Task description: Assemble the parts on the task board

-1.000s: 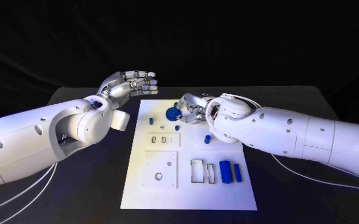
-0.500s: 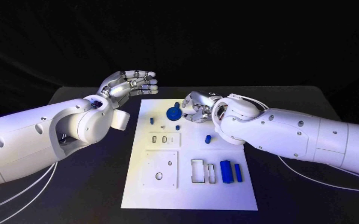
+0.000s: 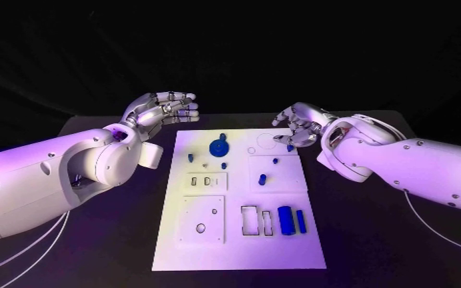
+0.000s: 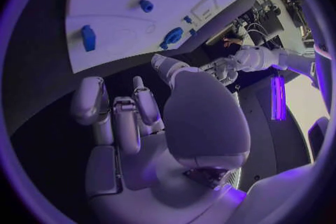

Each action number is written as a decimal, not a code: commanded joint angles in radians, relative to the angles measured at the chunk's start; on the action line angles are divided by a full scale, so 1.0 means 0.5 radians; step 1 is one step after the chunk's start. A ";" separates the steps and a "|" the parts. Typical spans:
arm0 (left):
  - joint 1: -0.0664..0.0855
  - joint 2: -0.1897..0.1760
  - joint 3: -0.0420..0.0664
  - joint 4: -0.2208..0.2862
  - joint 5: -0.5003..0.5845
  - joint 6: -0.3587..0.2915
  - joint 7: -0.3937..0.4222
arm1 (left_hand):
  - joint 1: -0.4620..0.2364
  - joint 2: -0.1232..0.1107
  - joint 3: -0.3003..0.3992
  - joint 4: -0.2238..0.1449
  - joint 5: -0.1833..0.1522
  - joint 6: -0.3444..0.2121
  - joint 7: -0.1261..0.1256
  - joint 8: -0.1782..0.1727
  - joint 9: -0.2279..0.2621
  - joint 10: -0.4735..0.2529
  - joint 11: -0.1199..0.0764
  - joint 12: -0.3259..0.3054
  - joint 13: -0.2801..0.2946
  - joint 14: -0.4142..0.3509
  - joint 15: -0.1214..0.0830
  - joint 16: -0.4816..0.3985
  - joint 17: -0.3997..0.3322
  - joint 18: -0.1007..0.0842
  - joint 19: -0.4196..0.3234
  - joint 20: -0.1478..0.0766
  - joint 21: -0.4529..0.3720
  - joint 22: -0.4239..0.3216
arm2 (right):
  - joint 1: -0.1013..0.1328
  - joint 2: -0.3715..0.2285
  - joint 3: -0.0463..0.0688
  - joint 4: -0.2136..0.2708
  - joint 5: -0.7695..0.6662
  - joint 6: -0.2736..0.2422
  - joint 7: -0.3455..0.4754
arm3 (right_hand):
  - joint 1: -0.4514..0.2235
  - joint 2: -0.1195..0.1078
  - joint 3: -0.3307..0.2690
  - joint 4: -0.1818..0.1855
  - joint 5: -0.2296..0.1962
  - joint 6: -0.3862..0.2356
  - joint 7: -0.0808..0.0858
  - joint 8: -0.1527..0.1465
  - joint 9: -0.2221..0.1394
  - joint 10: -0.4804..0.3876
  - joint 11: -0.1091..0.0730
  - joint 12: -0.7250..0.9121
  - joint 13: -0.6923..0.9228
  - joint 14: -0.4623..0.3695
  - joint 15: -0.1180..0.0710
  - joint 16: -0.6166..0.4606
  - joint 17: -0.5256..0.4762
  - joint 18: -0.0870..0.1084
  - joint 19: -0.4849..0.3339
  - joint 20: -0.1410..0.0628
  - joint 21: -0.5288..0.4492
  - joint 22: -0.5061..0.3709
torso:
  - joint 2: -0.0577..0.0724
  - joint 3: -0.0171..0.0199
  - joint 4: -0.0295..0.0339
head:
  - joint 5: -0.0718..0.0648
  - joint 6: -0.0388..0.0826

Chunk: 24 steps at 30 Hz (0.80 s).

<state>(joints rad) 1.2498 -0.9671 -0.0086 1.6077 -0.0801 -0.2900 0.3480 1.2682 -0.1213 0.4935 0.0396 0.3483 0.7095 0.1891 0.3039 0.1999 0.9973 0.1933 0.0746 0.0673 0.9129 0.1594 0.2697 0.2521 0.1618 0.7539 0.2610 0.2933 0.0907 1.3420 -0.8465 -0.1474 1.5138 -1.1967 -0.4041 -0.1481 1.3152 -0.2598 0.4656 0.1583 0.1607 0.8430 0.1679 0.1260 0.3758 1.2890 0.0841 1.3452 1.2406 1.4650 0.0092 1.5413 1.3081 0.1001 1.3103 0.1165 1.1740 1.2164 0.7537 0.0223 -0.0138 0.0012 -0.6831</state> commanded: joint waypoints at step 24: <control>-0.005 0.020 -0.014 -0.020 -0.021 0.052 0.014 | -0.012 -0.010 -0.016 -0.025 -0.041 -0.016 0.104 0.024 0.007 -0.002 0.007 0.012 0.001 -0.018 -0.002 -0.003 0.006 0.029 -0.009 0.005 -0.008 -0.004 | -0.118 -0.066 -0.020 -0.275 -0.058 0.114 0.456 | 0.112 0.045 -0.161 -0.019 0.067 -0.008 -0.004 0.069 -0.023 0.085 0.000 0.087 0.083 0.212 0.009 0.059 0.525 -0.037 0.142 0.006 0.188 0.182 | -0.008 0.0247 -0.016 | -0.031 -0.025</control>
<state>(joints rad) 1.2471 -0.9589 -0.0160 1.5953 -0.0847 -0.2822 0.3469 1.2683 -0.1213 0.4869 0.0331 0.3314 0.7096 0.1891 0.3121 0.2018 0.9973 0.1932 0.0746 0.0673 0.9129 0.1594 0.2697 0.2538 0.1618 0.7539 0.2609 0.2933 0.0900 1.2854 -0.8821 -0.1575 1.3793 -1.1996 -0.3653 0.0624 1.3642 -0.2348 0.3918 0.1505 0.1896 0.8430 0.1679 0.1583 0.3652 1.3246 0.0838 1.3853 1.2820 1.4650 0.0091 1.5673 1.3079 0.1001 1.3754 0.1199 1.2644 1.3071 0.7487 0.0353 -0.0212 -0.0178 -0.6928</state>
